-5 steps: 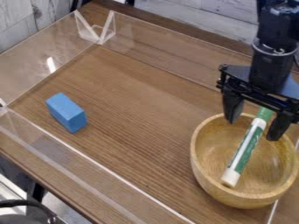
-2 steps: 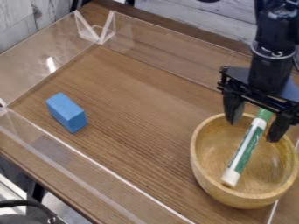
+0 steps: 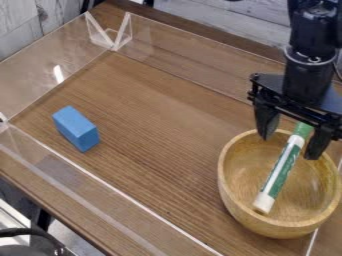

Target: Remove the green marker from inside the brown bowl and put it on the table

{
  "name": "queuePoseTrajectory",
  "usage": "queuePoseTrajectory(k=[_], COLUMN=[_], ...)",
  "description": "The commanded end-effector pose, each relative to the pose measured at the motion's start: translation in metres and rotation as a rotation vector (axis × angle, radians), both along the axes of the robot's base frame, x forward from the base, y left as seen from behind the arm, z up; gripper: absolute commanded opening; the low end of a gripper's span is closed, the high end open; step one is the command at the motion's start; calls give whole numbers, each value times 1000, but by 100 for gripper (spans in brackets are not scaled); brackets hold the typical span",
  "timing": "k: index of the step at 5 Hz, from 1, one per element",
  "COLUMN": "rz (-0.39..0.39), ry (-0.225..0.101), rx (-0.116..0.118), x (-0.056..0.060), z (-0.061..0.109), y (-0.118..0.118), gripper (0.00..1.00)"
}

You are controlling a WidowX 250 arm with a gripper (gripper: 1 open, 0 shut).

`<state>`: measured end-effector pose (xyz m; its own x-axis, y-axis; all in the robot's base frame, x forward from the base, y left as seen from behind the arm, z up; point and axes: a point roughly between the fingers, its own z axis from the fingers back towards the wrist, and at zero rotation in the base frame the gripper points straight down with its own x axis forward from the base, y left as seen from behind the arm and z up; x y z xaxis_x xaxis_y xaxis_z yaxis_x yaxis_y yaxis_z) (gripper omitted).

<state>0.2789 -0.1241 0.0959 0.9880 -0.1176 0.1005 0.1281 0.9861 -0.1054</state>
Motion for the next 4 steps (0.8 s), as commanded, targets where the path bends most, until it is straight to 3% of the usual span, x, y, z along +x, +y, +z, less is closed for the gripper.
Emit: queuePoseTrajectory(k=[1,4], rz=[12,15], ry=[-67,-78], rx=[-28,-41], x=[5,11], z=[19,3], y=[1,-5], gripper=[100,100])
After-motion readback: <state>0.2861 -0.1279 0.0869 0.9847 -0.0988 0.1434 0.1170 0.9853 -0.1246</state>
